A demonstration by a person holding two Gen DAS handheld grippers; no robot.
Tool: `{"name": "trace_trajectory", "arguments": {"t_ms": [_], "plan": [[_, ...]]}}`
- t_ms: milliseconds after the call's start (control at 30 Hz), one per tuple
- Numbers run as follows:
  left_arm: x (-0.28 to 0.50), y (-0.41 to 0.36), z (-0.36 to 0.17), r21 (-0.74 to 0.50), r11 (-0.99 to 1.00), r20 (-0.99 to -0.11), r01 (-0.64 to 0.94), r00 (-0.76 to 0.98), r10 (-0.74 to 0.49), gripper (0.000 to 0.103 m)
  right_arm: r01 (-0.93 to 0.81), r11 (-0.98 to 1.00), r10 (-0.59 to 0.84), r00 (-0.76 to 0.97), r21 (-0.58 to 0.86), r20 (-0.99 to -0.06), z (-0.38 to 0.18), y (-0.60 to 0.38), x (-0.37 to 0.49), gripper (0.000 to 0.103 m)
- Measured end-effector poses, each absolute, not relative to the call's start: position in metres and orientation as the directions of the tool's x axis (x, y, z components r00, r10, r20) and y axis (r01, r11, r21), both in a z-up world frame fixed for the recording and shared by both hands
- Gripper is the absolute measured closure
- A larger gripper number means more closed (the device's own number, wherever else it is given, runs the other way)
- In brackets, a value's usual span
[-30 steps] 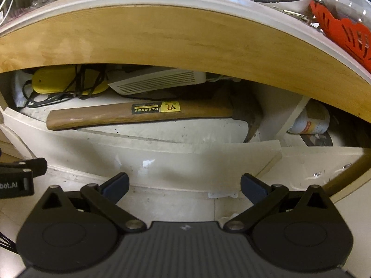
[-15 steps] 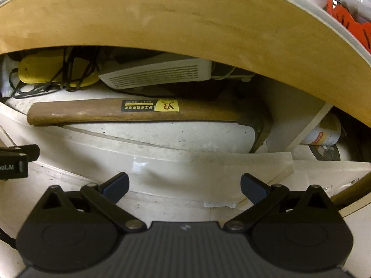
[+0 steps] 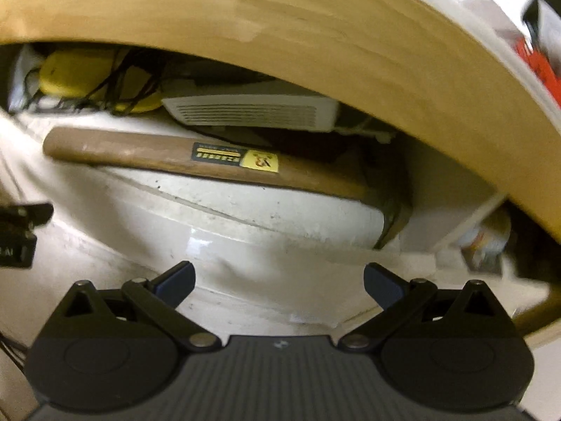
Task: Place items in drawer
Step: 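Lower both grippers onto the drawer front edge and close them on it, then pull the drawer outward with both grippers holding its front edge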
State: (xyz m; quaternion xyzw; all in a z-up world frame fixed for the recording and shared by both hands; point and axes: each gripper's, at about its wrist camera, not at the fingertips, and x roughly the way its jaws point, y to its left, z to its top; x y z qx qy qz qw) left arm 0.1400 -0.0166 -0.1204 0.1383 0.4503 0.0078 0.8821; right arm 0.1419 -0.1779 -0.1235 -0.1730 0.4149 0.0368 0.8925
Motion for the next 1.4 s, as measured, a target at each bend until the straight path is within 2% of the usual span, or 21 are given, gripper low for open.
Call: {"name": "trace_trajectory", "arguments": {"t_ms": [167,400,667,733,800,833,867,900,967,1033,1400], "plan": [[0.142,-0.022,-0.12,0.4,0.885,-0.764,0.238,0.62,0.178,0.001,-0.355,0.806,-0.109,0.697,-0.473,-0.708,-0.129,-0.169,0.136,0.001],[0.144,-0.03,-0.129,0.579,0.693,-0.726,0.43,0.658,0.198,0.001,-0.503,0.606,-0.139,0.695,-0.616,-0.705,-0.148,-0.166,0.136,0.002],[0.152,-0.023,-0.149,0.65,0.543,-0.725,0.532,0.649,0.231,0.003,-0.609,0.359,-0.189,0.695,-0.707,-0.694,-0.171,-0.165,0.138,0.016],[0.152,-0.023,-0.154,0.659,0.505,-0.727,0.557,0.643,0.24,0.009,-0.615,0.311,-0.205,0.701,-0.724,-0.683,-0.173,-0.163,0.14,0.023],[0.151,-0.024,-0.159,0.669,0.461,-0.728,0.582,0.639,0.249,0.019,-0.62,0.286,-0.227,0.697,-0.731,-0.68,-0.176,-0.165,0.142,0.038],[0.151,-0.024,-0.161,0.674,0.439,-0.728,0.595,0.637,0.253,0.025,-0.62,0.279,-0.238,0.695,-0.733,-0.679,-0.177,-0.165,0.144,0.05],[0.15,-0.025,-0.163,0.684,0.42,-0.721,0.597,0.643,0.259,0.03,-0.616,0.275,-0.246,0.697,-0.738,-0.673,-0.178,-0.166,0.145,0.058],[0.148,-0.026,-0.165,0.696,0.401,-0.71,0.595,0.652,0.266,0.033,-0.616,0.27,-0.248,0.699,-0.74,-0.671,-0.178,-0.167,0.146,0.058],[0.146,-0.027,-0.167,0.719,0.368,-0.69,0.59,0.669,0.276,0.046,-0.618,0.257,-0.25,0.7,-0.743,-0.669,-0.178,-0.168,0.146,0.059],[0.141,-0.027,-0.169,0.734,0.345,-0.676,0.586,0.681,0.281,0.051,-0.618,0.243,-0.252,0.704,-0.748,-0.664,-0.18,-0.167,0.144,0.059],[0.125,-0.027,-0.175,0.715,0.328,-0.697,0.617,0.668,0.262,0.051,-0.64,0.194,-0.256,0.699,-0.743,-0.668,-0.181,-0.165,0.122,0.061]]}}
